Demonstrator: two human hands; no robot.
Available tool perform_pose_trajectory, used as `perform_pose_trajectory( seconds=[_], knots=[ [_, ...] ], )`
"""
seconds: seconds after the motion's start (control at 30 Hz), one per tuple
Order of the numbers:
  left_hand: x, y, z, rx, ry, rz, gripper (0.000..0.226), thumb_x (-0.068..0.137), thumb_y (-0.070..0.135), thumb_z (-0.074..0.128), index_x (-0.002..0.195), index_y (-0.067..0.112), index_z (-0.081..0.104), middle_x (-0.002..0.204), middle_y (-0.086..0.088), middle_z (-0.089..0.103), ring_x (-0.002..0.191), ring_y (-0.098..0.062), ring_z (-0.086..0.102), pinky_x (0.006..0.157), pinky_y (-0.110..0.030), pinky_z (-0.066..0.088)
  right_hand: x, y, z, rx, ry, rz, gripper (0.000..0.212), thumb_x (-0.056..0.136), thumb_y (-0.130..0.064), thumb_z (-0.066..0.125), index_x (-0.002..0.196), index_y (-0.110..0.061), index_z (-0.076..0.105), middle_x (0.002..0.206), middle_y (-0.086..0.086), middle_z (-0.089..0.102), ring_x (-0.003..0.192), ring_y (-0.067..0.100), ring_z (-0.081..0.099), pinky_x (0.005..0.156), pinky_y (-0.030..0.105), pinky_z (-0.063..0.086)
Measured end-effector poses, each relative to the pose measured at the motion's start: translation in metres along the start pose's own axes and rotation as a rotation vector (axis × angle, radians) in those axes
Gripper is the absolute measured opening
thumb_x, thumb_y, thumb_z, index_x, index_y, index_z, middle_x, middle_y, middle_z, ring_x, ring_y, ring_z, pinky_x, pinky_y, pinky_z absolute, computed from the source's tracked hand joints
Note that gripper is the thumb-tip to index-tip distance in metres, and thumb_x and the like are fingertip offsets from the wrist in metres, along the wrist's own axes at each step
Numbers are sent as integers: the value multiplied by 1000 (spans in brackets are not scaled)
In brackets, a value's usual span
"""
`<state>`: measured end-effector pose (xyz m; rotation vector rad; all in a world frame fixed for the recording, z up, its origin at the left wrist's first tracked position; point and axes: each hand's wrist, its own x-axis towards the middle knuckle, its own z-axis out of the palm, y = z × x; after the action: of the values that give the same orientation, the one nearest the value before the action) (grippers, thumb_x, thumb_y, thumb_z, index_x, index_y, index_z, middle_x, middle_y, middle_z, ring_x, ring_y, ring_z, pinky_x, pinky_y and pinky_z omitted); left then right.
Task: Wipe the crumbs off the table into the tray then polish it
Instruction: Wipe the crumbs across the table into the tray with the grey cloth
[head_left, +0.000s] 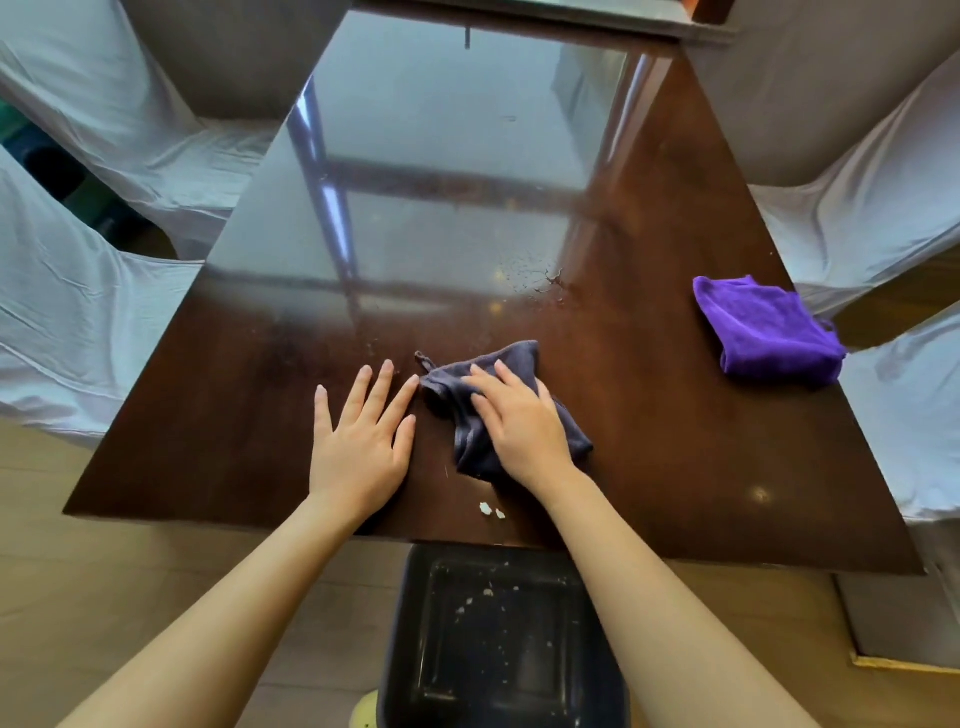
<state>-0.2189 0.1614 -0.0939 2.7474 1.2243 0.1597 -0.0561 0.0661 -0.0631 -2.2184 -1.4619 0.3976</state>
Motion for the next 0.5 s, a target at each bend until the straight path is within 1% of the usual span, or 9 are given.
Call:
perform_pose_trajectory(
  seconds=[0.13,0.27,0.37,0.5],
  knots=[
    [-1,0,-1,13,10,13,55,90,46,8,144,36,8,157,6,7,144,-15,0,114,-52,-6,-30,-1,-3,-27,-60,-97,37,97,-25,38,134,-26,46,146,-6,41,141,15,24,114,39,14],
    [-1,0,0,29,-7,8,52,94,46,16,144,36,7,157,6,6,144,-15,-1,114,-54,-5,-73,-5,-2,-68,-73,-144,39,96,-26,39,135,-26,44,146,-6,41,141,14,22,114,36,10],
    [-1,0,0,22,-12,9,53,93,49,16,144,36,7,157,5,7,145,-16,0,113,-54,-5,-101,-8,3,-74,-56,-140,40,95,-26,43,135,-26,45,145,-6,42,140,14,23,115,41,12],
    [-1,-1,0,13,-14,12,57,90,55,8,144,37,8,157,5,7,144,-16,-1,113,-53,-7,-137,-10,14,-62,42,-84,40,92,-25,51,132,-25,49,139,-7,49,136,15,31,112,49,21]
  ],
)
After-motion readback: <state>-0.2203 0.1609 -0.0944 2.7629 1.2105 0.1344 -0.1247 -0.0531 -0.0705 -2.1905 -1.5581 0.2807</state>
